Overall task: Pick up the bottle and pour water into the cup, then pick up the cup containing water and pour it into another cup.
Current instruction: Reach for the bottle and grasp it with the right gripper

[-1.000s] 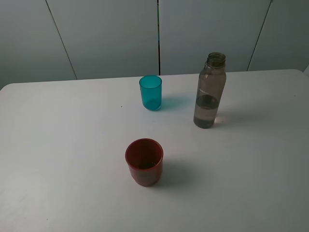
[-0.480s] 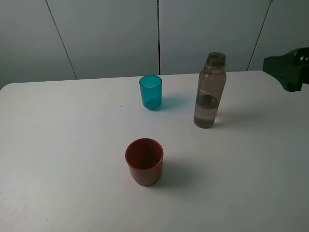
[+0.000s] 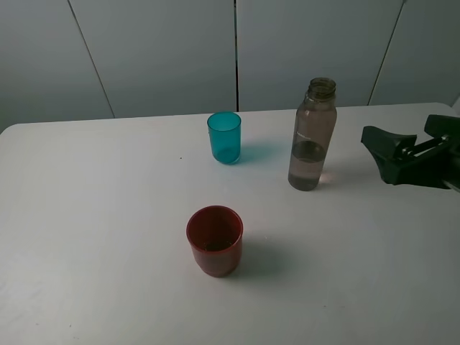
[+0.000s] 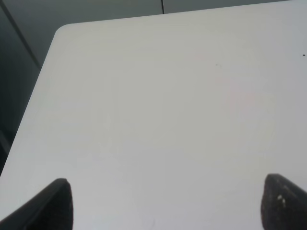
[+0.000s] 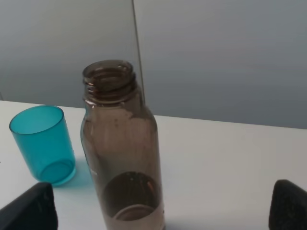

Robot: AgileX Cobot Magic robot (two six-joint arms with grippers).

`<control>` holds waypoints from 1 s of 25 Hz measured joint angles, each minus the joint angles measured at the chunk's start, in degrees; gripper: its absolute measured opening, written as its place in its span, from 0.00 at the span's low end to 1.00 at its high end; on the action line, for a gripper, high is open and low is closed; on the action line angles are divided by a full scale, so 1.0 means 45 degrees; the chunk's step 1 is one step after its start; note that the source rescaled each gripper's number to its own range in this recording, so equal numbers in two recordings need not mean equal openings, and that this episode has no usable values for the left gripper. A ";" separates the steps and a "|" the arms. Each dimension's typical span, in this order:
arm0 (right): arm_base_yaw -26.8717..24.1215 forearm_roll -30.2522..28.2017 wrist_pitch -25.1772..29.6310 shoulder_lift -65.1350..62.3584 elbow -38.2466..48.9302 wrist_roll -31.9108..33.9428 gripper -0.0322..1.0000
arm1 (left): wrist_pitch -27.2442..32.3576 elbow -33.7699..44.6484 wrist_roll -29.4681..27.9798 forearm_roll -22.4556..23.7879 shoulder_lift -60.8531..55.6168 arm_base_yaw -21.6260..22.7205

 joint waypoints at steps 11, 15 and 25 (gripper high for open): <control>0.0000 -0.0898 -0.5925 0.6012 0.0010 0.0833 0.85 | 0.0000 0.0000 -0.0025 0.0000 0.0000 0.0000; 0.0000 -0.1245 -0.7291 0.8163 -0.0843 0.1075 0.85 | 0.0000 0.0000 -0.0025 0.0000 0.0000 0.0000; 0.0000 -0.1588 -0.7513 1.0907 -0.3005 0.1996 0.99 | 0.0000 0.0000 -0.0025 0.0000 0.0000 0.0000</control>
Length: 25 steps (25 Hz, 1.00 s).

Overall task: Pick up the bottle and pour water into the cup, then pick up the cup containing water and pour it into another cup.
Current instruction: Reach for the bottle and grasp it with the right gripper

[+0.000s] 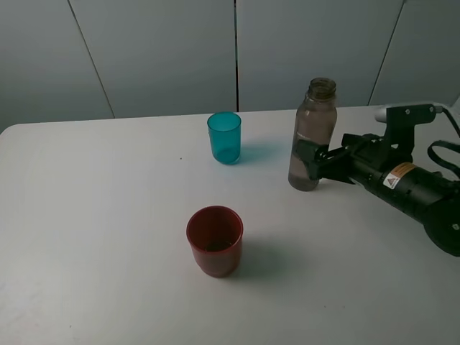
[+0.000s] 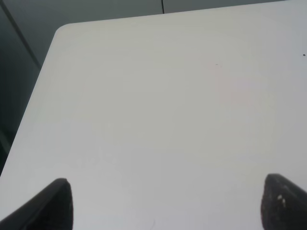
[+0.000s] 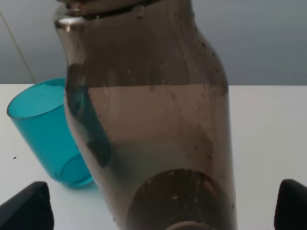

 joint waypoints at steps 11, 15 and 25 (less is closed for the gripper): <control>0.0000 -0.0392 -0.0053 0.1272 -0.1368 -0.0763 0.99 | 0.0000 0.0000 0.0000 0.0000 0.0000 0.0000; 0.0000 -0.0435 -0.0053 0.1746 -0.1829 -0.1036 0.99 | 0.0000 0.0000 0.0000 0.0000 0.0000 0.0000; 0.0000 -0.0461 -0.0076 0.2365 -0.2784 -0.1267 0.78 | 0.0000 0.0000 0.0000 0.0000 0.0000 0.0000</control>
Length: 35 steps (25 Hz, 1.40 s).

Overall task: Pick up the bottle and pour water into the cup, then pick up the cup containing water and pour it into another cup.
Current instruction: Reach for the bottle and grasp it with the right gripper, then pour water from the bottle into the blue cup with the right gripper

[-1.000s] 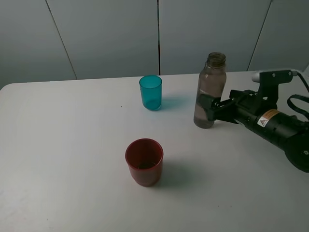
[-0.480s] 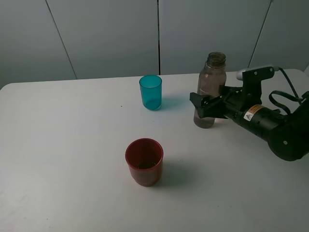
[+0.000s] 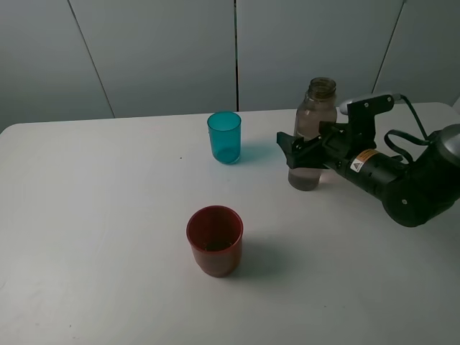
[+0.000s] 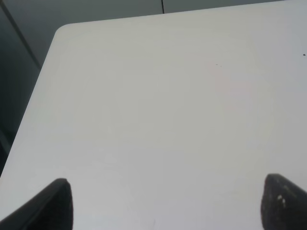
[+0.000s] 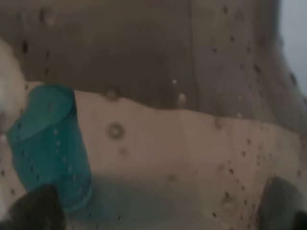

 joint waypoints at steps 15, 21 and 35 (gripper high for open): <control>0.0000 0.0127 -0.0028 0.0028 -0.0034 -0.0437 0.04 | 0.0000 0.0000 0.0022 0.0000 0.0000 0.0000; 0.0000 0.0104 -0.0028 0.0028 -0.0034 -0.0444 0.04 | 0.0000 0.0000 0.0022 0.0000 0.0000 0.0000; 0.0000 -0.0404 0.3173 -0.2569 -0.0169 -0.1588 0.04 | 0.0000 0.0000 -0.0052 0.0121 0.0000 0.0000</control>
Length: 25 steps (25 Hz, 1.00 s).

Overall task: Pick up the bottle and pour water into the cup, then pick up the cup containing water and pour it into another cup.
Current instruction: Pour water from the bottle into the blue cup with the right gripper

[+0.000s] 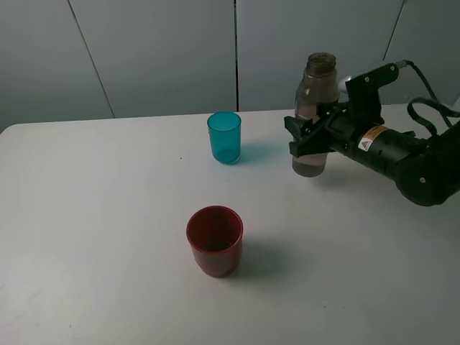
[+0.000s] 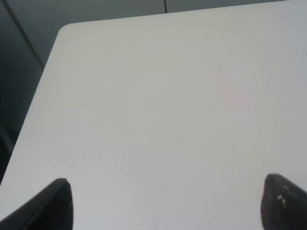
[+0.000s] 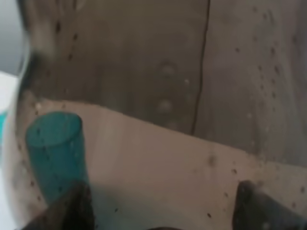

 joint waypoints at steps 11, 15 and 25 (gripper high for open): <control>0.0026 0.0229 0.8308 -0.1111 -0.3464 -0.3167 0.04 | 0.0000 0.0000 0.0000 0.0000 0.0000 0.0000; 0.0145 0.0229 0.9883 -0.0998 -0.4590 -0.4402 0.04 | 0.0000 0.0000 0.0000 0.0000 0.0000 0.0000; 0.1296 0.0260 1.1870 0.0389 -0.6742 -0.6786 0.04 | 0.0000 0.0000 0.0000 0.0000 0.0000 0.0000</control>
